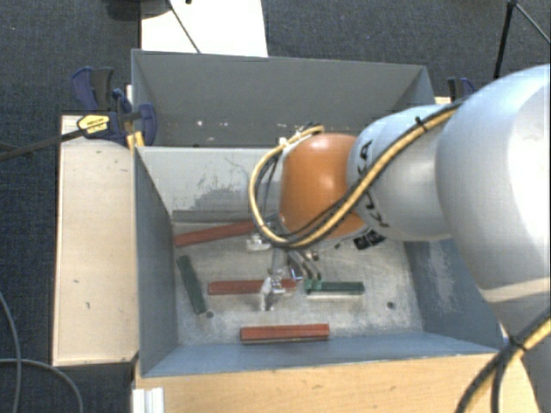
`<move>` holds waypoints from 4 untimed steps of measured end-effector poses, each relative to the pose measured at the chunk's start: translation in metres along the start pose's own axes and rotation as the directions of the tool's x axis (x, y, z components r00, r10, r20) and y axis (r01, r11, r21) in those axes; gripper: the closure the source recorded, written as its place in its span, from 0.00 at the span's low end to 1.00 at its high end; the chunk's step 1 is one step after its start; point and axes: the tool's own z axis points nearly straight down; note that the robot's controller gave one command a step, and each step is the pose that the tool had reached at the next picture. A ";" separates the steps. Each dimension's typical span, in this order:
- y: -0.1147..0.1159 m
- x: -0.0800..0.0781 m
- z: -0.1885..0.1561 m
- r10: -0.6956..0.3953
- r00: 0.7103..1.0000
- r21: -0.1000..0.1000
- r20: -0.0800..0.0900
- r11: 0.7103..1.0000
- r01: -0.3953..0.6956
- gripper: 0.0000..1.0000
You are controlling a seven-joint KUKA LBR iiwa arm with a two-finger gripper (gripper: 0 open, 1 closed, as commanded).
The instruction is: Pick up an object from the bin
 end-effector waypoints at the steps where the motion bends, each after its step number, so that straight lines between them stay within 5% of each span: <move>1: 0.002 -0.013 0.019 0.019 0.999 -0.011 0.040 1.000 -0.019 1.00; 4: 0.001 -0.011 0.007 0.021 0.999 -0.006 0.026 1.000 -0.020 1.00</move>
Offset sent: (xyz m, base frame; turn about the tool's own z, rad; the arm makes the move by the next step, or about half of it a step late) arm 0.0000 0.0000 0.0000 0.0000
